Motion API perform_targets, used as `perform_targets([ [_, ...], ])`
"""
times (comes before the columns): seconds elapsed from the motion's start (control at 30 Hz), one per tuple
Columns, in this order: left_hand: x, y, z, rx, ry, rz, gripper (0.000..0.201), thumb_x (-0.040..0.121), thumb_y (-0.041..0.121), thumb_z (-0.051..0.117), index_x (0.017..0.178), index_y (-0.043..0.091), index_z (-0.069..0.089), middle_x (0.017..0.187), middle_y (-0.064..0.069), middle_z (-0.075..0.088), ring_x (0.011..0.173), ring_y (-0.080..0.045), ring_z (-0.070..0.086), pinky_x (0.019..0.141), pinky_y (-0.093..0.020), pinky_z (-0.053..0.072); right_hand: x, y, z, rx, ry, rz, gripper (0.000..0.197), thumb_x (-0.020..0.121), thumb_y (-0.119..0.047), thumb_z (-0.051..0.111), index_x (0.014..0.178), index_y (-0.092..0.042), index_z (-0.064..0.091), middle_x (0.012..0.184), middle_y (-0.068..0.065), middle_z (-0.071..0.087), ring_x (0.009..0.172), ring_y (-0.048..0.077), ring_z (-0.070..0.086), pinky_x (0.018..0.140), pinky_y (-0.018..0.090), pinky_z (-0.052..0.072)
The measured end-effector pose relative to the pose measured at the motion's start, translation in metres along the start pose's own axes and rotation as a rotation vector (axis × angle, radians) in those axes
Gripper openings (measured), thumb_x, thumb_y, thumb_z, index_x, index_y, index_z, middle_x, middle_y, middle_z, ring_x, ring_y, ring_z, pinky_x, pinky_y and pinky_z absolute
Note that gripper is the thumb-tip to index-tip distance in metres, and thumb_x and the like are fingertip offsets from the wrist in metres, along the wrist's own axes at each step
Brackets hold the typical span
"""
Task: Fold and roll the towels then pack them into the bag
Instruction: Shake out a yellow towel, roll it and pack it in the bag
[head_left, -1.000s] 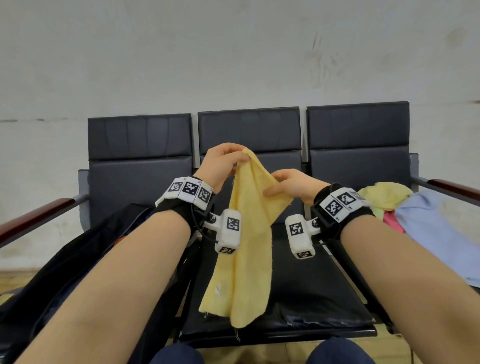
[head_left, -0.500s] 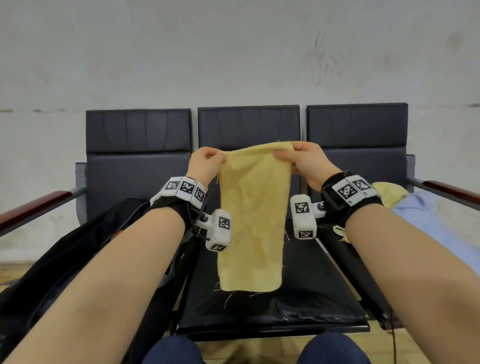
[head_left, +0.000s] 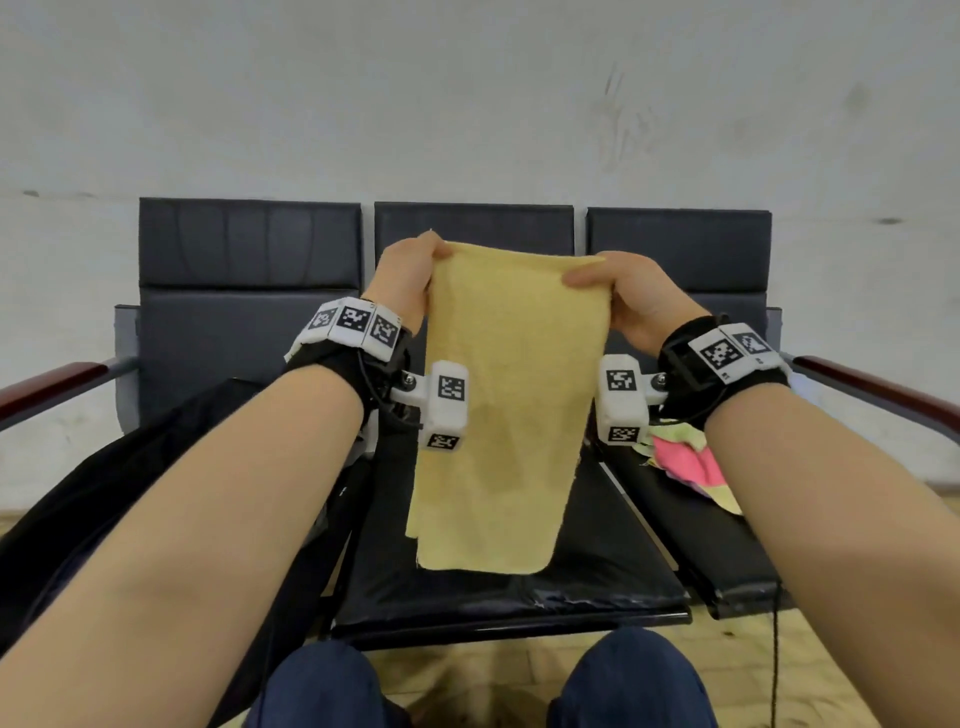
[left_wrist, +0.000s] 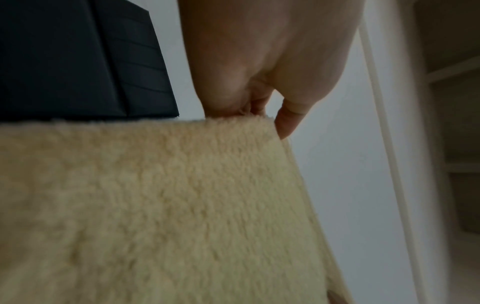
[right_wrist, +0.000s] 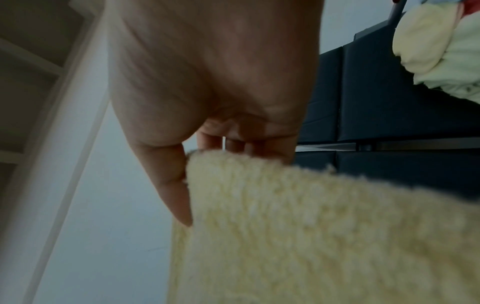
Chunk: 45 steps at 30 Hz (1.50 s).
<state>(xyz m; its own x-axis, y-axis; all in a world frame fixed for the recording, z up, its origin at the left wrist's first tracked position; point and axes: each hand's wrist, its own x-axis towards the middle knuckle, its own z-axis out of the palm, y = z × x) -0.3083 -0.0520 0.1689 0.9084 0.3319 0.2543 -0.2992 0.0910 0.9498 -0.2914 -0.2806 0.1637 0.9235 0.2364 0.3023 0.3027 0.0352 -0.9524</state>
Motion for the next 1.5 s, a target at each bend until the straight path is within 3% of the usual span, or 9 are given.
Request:
perform_targets([
  [0.13, 0.007, 0.003, 0.000, 0.126, 0.047, 0.031, 0.012, 0.088, 0.017, 0.054, 0.076, 0.014, 0.055, 0.063, 0.002, 0.040, 0.055, -0.013, 0.037, 0.056, -0.027, 0.033, 0.007, -0.001, 0.002, -0.025, 0.014, -0.005, 0.032, 0.078, -0.010, 0.072, 0.104, -0.008, 0.054, 0.100, 0.012, 0.060, 0.090, 0.026, 0.061, 0.084, 0.042, 0.052],
  [0.37, 0.057, -0.060, -0.010, 0.590, -0.005, 0.153, 0.011, 0.086, 0.011, 0.065, 0.097, 0.012, 0.064, 0.093, -0.004, 0.061, 0.093, -0.023, 0.062, 0.080, -0.030, 0.049, 0.058, 0.048, 0.003, -0.452, 0.048, 0.103, 0.026, 0.079, -0.023, 0.077, 0.080, -0.014, 0.053, 0.073, 0.009, 0.048, 0.063, 0.019, 0.046, 0.053, 0.023, 0.035],
  [0.47, 0.080, -0.075, -0.007, 0.467, 0.047, 0.186, 0.009, 0.088, 0.009, 0.063, 0.096, 0.013, 0.063, 0.097, -0.007, 0.064, 0.074, -0.018, 0.064, 0.063, -0.024, 0.051, 0.078, 0.066, 0.009, -0.433, 0.138, -0.016, 0.025, 0.083, -0.018, 0.074, 0.075, -0.011, 0.052, 0.062, 0.003, 0.047, 0.046, 0.013, 0.041, 0.038, 0.020, 0.033],
  [0.57, 0.095, -0.083, -0.003, 0.210, 0.038, 0.239, 0.009, 0.094, 0.003, 0.055, 0.096, 0.011, 0.057, 0.095, -0.009, 0.060, 0.057, -0.005, 0.064, 0.052, -0.017, 0.050, 0.096, 0.082, 0.016, -0.333, 0.213, -0.165, 0.015, 0.083, -0.010, 0.072, 0.084, -0.009, 0.057, 0.076, 0.007, 0.061, 0.062, 0.015, 0.060, 0.059, 0.025, 0.052],
  [0.67, 0.107, -0.109, -0.007, 0.157, -0.003, 0.245, 0.020, 0.093, 0.003, 0.056, 0.089, 0.022, 0.058, 0.101, -0.005, 0.061, 0.089, -0.017, 0.067, 0.078, -0.028, 0.056, 0.108, 0.117, 0.015, -0.366, 0.249, -0.209, 0.013, 0.083, -0.008, 0.070, 0.086, -0.016, 0.061, 0.085, -0.001, 0.064, 0.079, 0.012, 0.062, 0.073, 0.021, 0.052],
  [0.87, 0.083, -0.226, -0.039, 0.404, -0.043, 0.059, 0.025, 0.089, -0.001, 0.058, 0.086, 0.023, 0.055, 0.087, 0.006, 0.059, 0.079, -0.003, 0.055, 0.069, -0.012, 0.043, 0.093, 0.231, 0.024, -0.523, 0.170, 0.010, 0.018, 0.081, -0.004, 0.065, 0.079, -0.021, 0.059, 0.084, -0.001, 0.062, 0.079, 0.013, 0.058, 0.064, 0.017, 0.043],
  [1.1, 0.021, -0.334, -0.074, 0.706, -0.297, -0.479, 0.018, 0.083, -0.002, 0.063, 0.097, 0.009, 0.060, 0.089, -0.007, 0.061, 0.081, -0.019, 0.057, 0.064, -0.028, 0.046, 0.027, 0.326, 0.028, -0.853, -0.253, 0.480, 0.011, 0.075, -0.002, 0.061, 0.075, -0.013, 0.059, 0.078, 0.006, 0.065, 0.062, 0.015, 0.063, 0.059, 0.025, 0.050],
  [1.23, 0.010, -0.334, -0.082, 0.801, -0.357, -0.533, 0.015, 0.086, 0.006, 0.064, 0.097, 0.014, 0.060, 0.089, -0.008, 0.064, 0.063, -0.012, 0.051, 0.053, -0.018, 0.042, 0.011, 0.325, 0.024, -0.910, -0.379, 0.531, 0.013, 0.077, -0.009, 0.071, 0.084, -0.010, 0.059, 0.081, 0.003, 0.061, 0.063, 0.015, 0.059, 0.061, 0.026, 0.047],
  [1.5, -0.015, -0.334, -0.088, 0.832, -0.259, -0.588, 0.014, 0.087, 0.018, 0.063, 0.101, 0.017, 0.060, 0.080, -0.001, 0.060, 0.074, -0.013, 0.054, 0.051, -0.019, 0.040, -0.011, 0.323, 0.020, -0.778, -0.306, 0.424, 0.010, 0.082, -0.017, 0.074, 0.085, -0.011, 0.066, 0.078, -0.006, 0.057, 0.076, 0.011, 0.053, 0.063, 0.021, 0.039],
])
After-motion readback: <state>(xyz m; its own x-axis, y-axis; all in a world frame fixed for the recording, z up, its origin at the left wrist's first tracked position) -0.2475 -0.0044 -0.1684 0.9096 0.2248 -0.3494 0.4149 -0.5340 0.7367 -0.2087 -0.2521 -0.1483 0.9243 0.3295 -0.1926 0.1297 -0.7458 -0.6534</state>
